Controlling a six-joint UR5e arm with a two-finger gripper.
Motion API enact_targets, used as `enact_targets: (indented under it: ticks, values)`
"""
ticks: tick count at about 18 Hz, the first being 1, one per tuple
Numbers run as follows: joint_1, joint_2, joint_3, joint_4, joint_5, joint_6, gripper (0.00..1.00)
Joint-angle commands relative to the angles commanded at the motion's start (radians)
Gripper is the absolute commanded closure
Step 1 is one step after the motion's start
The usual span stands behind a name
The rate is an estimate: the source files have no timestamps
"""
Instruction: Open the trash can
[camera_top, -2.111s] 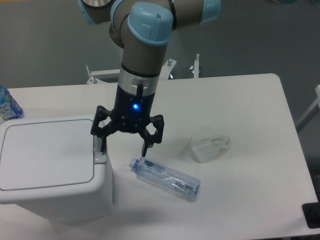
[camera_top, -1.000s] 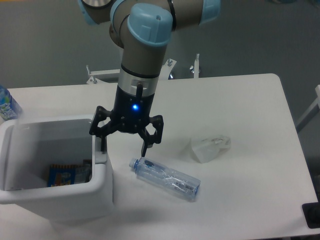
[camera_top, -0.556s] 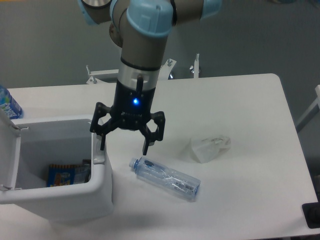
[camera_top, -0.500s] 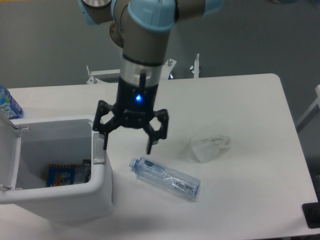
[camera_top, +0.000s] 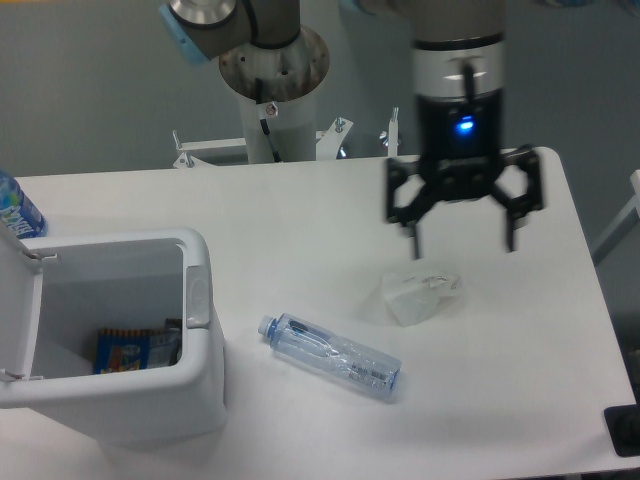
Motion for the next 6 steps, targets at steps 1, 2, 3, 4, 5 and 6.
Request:
enact_targets:
  ticks: [1, 2, 3, 4, 5, 6]
  values:
    - [0.028, 0.002, -0.009, -0.006, 0.003, 0.078, 0.0]
    - [0.048, 0.002, -0.012, -0.014, 0.003, 0.152, 0.0]
    - [0.066, 0.002, -0.018, -0.024, 0.006, 0.22, 0.0]
    - [0.088, 0.005, -0.034, -0.034, 0.014, 0.286, 0.0]
    - [0.103, 0.015, -0.051, -0.034, 0.025, 0.341, 0.0]
    - [0.121, 0.017, -0.061, -0.035, 0.029, 0.379, 0.0]
